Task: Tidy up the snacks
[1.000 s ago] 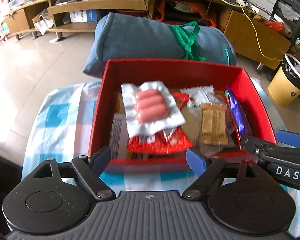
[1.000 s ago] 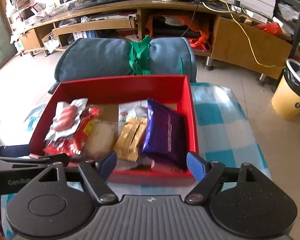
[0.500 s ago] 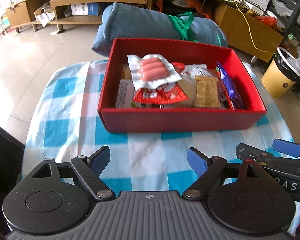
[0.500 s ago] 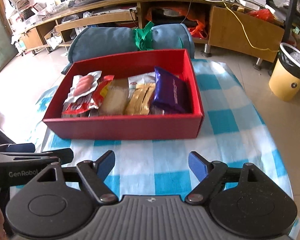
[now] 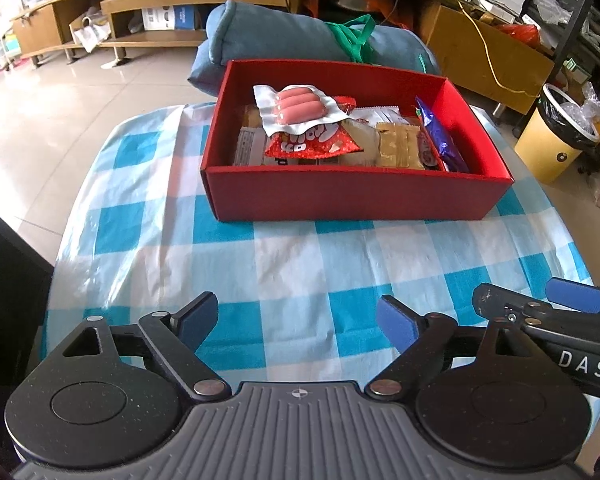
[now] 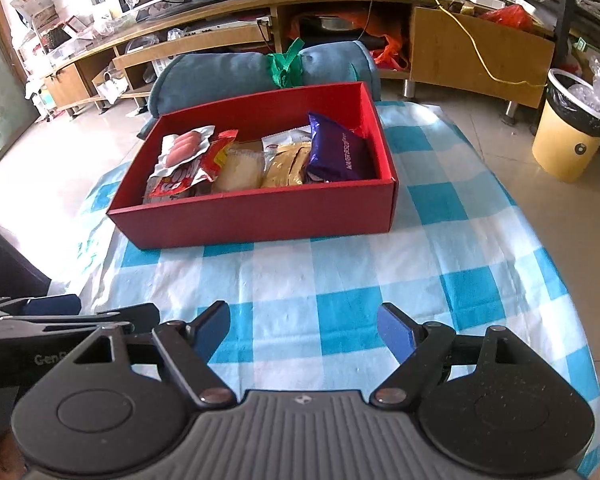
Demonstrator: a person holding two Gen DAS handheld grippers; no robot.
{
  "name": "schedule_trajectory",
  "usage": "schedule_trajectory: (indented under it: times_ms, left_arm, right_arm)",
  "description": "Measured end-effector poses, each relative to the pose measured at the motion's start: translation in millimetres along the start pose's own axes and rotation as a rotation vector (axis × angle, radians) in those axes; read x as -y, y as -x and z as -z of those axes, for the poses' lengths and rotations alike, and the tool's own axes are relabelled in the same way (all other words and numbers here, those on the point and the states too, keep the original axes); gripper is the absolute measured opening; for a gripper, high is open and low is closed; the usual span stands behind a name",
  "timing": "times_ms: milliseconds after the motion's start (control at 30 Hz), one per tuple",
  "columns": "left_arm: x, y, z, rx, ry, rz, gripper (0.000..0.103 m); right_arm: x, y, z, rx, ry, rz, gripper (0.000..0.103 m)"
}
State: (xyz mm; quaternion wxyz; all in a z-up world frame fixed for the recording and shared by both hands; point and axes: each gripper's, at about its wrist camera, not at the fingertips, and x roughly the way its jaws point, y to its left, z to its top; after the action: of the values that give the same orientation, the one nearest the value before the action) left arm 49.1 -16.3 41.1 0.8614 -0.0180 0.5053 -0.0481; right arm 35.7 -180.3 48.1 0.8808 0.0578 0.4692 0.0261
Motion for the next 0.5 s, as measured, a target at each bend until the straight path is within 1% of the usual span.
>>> schedule_trajectory:
  times_ms: [500]
  left_arm:
    - [0,18,30,0.026,-0.034,-0.003,0.093]
  right_arm:
    - [-4,23,30,0.003,0.010,-0.011,0.076]
